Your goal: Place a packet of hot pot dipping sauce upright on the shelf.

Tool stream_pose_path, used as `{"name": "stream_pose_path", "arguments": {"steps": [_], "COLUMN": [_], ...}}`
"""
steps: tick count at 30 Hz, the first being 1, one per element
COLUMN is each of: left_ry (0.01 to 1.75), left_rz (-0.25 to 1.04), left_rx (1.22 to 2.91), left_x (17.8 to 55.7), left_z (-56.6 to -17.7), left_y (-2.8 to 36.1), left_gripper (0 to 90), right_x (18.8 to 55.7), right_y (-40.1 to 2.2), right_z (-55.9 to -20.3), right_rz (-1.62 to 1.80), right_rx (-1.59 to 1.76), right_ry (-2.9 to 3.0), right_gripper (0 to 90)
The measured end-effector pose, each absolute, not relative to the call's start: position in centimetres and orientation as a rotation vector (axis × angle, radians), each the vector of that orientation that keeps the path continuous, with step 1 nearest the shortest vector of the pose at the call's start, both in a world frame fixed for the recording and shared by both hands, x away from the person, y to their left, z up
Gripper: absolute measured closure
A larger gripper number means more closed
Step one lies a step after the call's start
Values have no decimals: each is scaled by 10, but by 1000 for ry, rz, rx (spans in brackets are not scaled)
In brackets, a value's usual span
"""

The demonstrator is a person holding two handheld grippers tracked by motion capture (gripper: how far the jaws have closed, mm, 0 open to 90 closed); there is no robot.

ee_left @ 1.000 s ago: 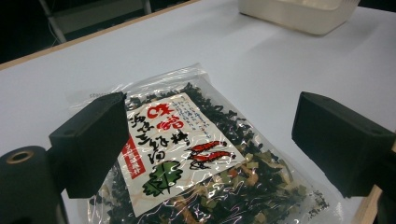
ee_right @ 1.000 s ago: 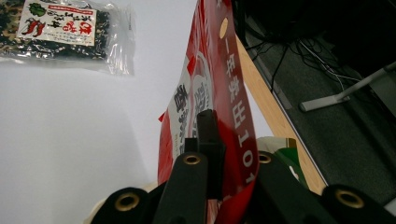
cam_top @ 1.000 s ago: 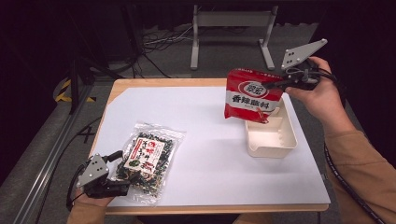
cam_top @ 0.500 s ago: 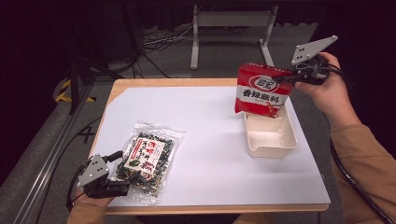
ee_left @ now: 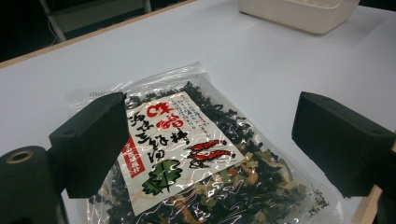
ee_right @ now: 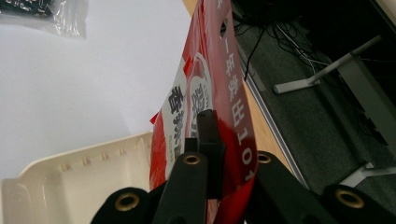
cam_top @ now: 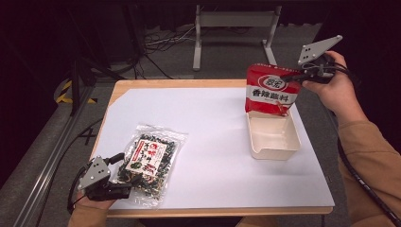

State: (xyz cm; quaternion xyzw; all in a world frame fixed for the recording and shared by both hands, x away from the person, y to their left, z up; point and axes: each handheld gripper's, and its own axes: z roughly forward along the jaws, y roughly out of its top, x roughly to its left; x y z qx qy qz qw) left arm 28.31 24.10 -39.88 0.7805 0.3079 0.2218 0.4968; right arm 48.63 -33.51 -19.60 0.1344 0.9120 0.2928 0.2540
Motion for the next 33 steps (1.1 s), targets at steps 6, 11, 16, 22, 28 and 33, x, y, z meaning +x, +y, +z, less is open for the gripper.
{"name": "stream_pose_path", "arguments": {"steps": [6, 11, 16, 22, 28, 33], "left_ry": [746, 747, 749, 748, 748, 748], "left_rz": [538, 537, 536, 536, 536, 536], "left_rx": [1891, 1891, 1890, 1890, 1889, 1889], "left_x": [283, 283, 283, 283, 283, 283], "left_z": [-399, -399, -399, -399, -399, -399], "left_y": [241, 241, 241, 241, 241, 241], "left_gripper": [115, 115, 115, 115, 115, 115], "right_x": [490, 494, 497, 498, 501, 502], "right_y": [-337, -338, -338, -335, -332, -329], "right_z": [-201, -207, -211, -214, -220, -224], "right_rz": [775, 763, 747, 722, 712, 733], "right_rx": [361, 360, 355, 346, 336, 322], "right_ry": [2493, 2504, 2506, 2510, 2516, 2515], "right_gripper": [888, 888, 888, 888, 887, 887]}}
